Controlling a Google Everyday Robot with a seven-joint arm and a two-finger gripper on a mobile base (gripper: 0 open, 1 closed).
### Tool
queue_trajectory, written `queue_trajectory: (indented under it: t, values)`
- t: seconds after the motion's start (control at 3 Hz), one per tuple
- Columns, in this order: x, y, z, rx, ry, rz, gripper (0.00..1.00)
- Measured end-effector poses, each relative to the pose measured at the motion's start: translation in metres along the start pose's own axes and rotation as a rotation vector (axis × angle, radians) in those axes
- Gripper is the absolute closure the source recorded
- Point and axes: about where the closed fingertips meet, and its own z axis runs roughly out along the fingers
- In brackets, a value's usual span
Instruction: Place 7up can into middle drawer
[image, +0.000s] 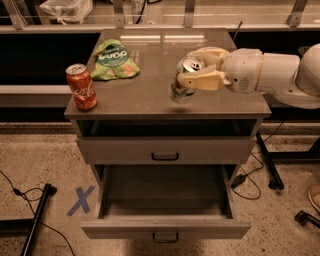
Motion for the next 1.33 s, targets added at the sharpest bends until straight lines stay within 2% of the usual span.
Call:
queue_trajectory:
  t: [0.33,0.67,1.0,1.33]
  values:
    - [0.001,0.001,0.003,-0.001,0.006,0.008,1.00]
    - [0.001,0.051,0.015,-0.129,0.015,0.008,1.00]
    - [0.026,0.117,0.017,-0.268,0.019,0.041,1.00]
    - [0.076,0.172,0.018,-0.346,0.091,0.082,1.00]
